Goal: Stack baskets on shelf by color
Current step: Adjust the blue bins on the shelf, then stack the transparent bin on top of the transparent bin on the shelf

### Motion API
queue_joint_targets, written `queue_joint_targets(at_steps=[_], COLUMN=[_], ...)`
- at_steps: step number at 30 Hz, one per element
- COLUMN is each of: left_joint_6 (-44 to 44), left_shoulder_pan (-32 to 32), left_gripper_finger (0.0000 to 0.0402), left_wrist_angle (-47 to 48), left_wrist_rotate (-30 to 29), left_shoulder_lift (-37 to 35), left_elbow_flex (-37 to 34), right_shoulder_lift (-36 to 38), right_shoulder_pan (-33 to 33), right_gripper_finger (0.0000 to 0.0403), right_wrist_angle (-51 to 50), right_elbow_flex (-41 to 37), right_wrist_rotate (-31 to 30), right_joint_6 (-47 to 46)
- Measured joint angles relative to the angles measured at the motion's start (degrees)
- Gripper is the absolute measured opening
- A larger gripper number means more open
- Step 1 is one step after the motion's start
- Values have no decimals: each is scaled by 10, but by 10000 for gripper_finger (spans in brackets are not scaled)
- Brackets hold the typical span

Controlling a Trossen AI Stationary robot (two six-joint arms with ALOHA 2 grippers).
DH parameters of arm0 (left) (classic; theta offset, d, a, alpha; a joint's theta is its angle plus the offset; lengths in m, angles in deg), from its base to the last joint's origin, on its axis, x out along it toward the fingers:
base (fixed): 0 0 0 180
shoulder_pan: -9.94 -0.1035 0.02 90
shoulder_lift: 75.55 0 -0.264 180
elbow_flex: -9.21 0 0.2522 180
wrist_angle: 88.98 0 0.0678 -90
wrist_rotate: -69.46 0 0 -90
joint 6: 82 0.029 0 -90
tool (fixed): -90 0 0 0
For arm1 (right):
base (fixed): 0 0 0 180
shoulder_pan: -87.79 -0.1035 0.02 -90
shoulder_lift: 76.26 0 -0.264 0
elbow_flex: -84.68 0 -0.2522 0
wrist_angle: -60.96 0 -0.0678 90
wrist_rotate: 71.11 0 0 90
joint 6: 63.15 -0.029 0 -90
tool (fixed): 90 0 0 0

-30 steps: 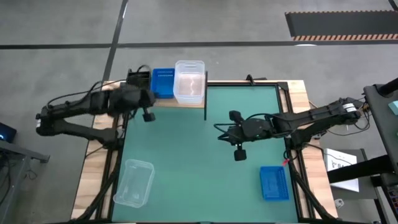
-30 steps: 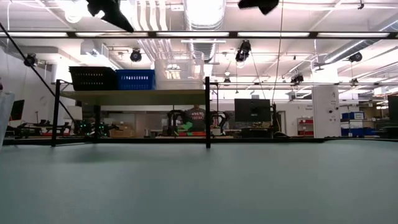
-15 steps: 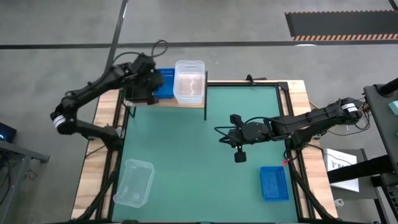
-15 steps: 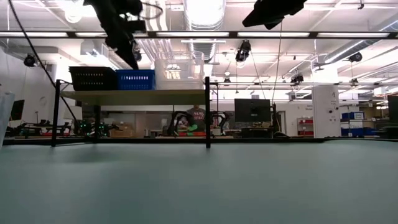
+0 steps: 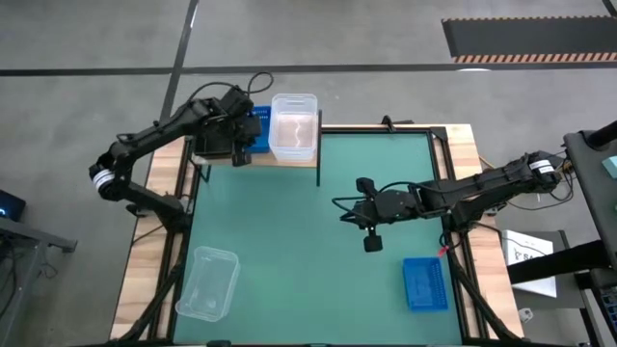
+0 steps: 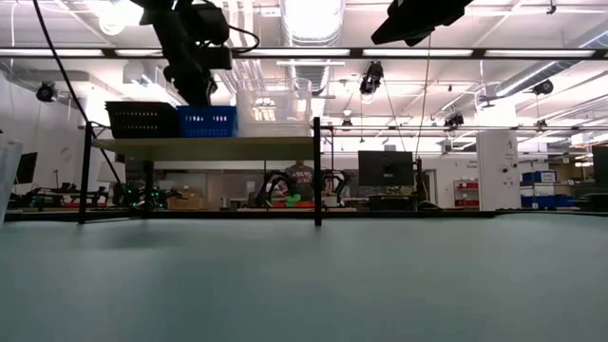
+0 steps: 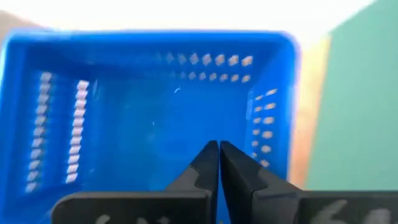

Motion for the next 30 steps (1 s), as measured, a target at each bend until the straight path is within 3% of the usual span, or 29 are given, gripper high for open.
queue_joint_targets(at_steps=[3, 10, 15, 19, 23, 30], left_joint_6=[0, -5, -101, -200, -290, -395], left_shoulder_pan=[10, 25, 51, 119, 238, 425], left_gripper_finger=[0, 0, 0, 0, 0, 0], left_wrist_angle=[5, 9, 9, -11, -113, -431], left_wrist_rotate=[29, 33, 31, 31, 25, -8], left_shoulder_lift=[-6, -26, -73, -142, -214, -280], left_elbow_flex=[0, 1, 7, -9, -81, -262], right_shoulder_lift=[0, 0, 0, 0, 0, 0], right_shoulder_pan=[0, 0, 0, 0, 0, 3], right_gripper_finger=[9, 9, 9, 9, 9, 9], right_wrist_angle=[0, 0, 2, 61, 117, 184], right_elbow_flex=[0, 0, -4, -35, -66, -86], right_wrist_rotate=[0, 0, 0, 0, 0, 0], right_joint_6=[0, 7, 21, 46, 84, 159])
